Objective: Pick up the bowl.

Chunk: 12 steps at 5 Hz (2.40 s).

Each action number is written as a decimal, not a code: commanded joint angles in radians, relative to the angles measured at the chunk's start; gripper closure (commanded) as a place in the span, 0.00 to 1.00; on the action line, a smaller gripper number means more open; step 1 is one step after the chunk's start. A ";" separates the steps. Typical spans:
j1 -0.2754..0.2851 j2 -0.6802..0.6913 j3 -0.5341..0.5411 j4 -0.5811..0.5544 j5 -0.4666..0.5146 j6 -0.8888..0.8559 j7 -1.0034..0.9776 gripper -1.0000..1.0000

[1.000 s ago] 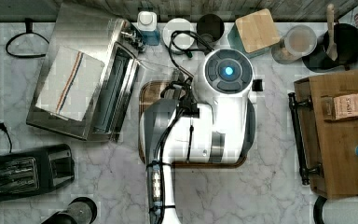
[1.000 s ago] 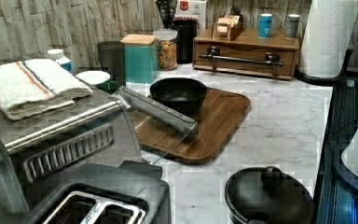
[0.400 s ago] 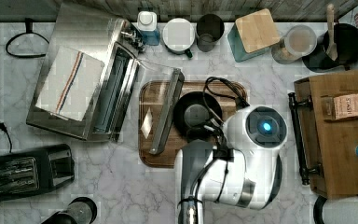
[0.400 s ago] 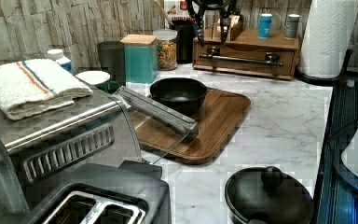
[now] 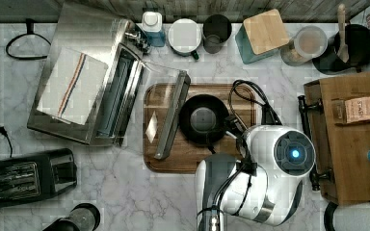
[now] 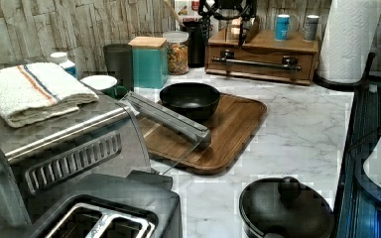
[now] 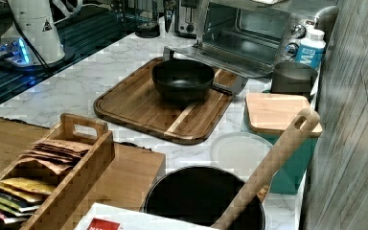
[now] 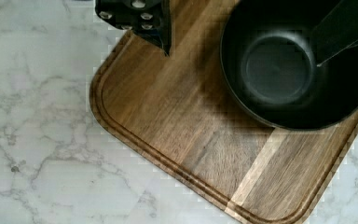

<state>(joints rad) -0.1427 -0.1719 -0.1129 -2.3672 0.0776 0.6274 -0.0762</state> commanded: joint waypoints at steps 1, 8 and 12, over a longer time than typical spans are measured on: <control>0.039 0.032 0.015 -0.137 0.099 0.138 -0.110 0.00; 0.065 0.261 0.036 -0.102 0.265 0.421 -0.204 0.00; 0.073 0.246 0.044 -0.078 0.180 0.508 -0.091 1.00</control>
<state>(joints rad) -0.0714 0.1296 -0.0655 -2.5391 0.2761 1.1406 -0.2156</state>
